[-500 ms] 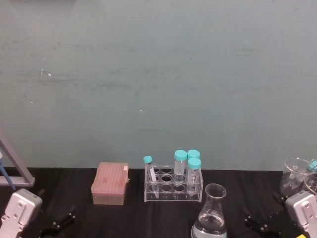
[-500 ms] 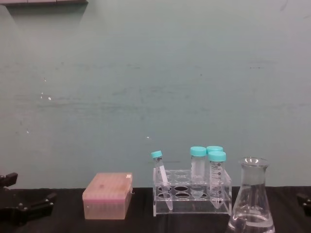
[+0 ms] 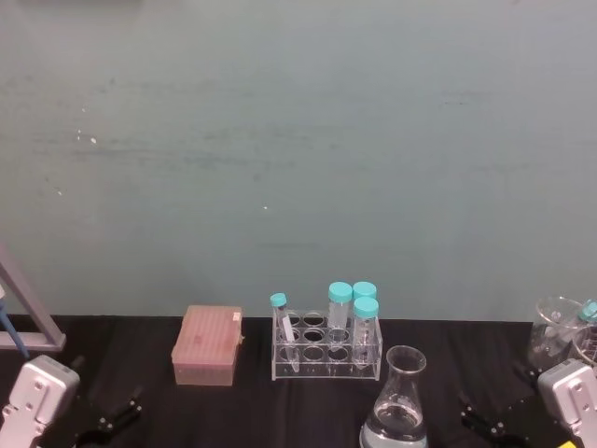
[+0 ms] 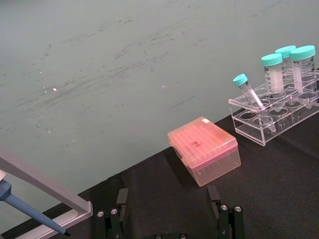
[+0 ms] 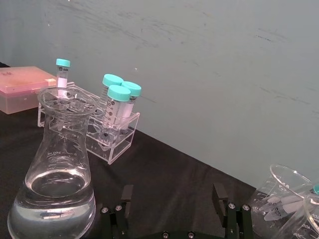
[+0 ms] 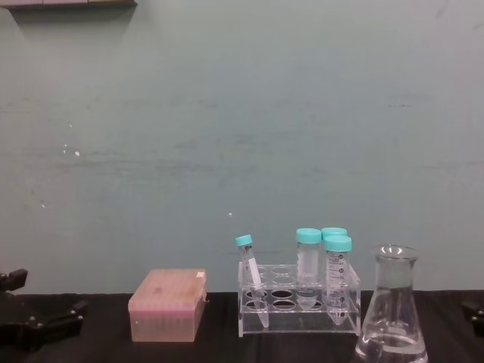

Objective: Pick up the beaker with the right gripper, shake it three times, and then put it down.

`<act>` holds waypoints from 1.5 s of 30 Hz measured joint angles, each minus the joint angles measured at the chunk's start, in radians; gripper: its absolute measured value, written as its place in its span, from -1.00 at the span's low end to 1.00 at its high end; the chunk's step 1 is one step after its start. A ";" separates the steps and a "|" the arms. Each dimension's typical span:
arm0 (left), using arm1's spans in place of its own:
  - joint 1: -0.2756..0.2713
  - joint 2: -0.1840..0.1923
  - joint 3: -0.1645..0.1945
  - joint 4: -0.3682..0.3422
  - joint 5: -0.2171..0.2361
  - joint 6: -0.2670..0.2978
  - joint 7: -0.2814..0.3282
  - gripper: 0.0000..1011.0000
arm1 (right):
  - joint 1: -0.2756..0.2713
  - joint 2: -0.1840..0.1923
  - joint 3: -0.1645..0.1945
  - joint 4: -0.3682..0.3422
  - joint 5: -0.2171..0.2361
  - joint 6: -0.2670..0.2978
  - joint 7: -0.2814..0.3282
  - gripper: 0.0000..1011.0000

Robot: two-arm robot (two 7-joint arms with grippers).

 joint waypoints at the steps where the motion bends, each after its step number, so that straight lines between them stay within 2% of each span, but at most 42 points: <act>1: 0.000 0.000 0.000 0.000 0.000 0.000 0.000 0.98 | 0.000 0.000 0.000 0.000 0.000 0.000 0.000 0.98; 17: 0.000 0.000 0.000 0.000 0.000 0.000 0.000 0.98 | 0.000 0.000 0.000 0.000 0.000 0.000 0.000 0.98; 22: 0.000 0.000 0.000 0.000 0.000 0.000 0.000 0.98 | 0.017 -0.018 0.022 0.026 -0.012 -0.005 -0.004 0.98; 27: 0.000 0.000 0.000 0.000 0.000 0.000 0.000 0.98 | 0.064 -0.055 0.049 0.080 0.013 0.003 0.012 0.98; 30: 0.000 0.000 0.000 0.000 0.000 0.000 0.000 0.98 | 0.099 -0.080 0.066 0.105 0.044 0.005 0.042 0.98; 34: 0.000 0.000 0.000 0.000 0.000 0.000 0.000 0.98 | 0.132 -0.114 0.109 0.099 0.125 0.008 0.103 0.98; 35: 0.000 0.000 0.000 0.000 0.000 0.000 0.000 0.98 | 0.135 -0.119 0.120 0.090 0.142 0.009 0.116 0.98; 36: 0.000 0.000 0.000 0.000 0.000 0.000 0.000 0.98 | 0.136 -0.127 0.137 0.070 0.179 0.010 0.144 0.98; 41: 0.000 0.000 0.000 0.000 0.000 0.000 0.000 0.98 | 0.130 -0.141 0.170 0.005 0.259 0.021 0.220 0.98; 44: 0.000 0.000 0.000 0.000 0.000 0.000 0.000 0.98 | 0.116 -0.140 0.177 -0.040 0.304 0.057 0.270 0.98; 45: 0.000 0.000 0.000 0.000 0.000 0.000 0.000 0.98 | 0.106 -0.137 0.178 -0.062 0.321 0.086 0.292 0.98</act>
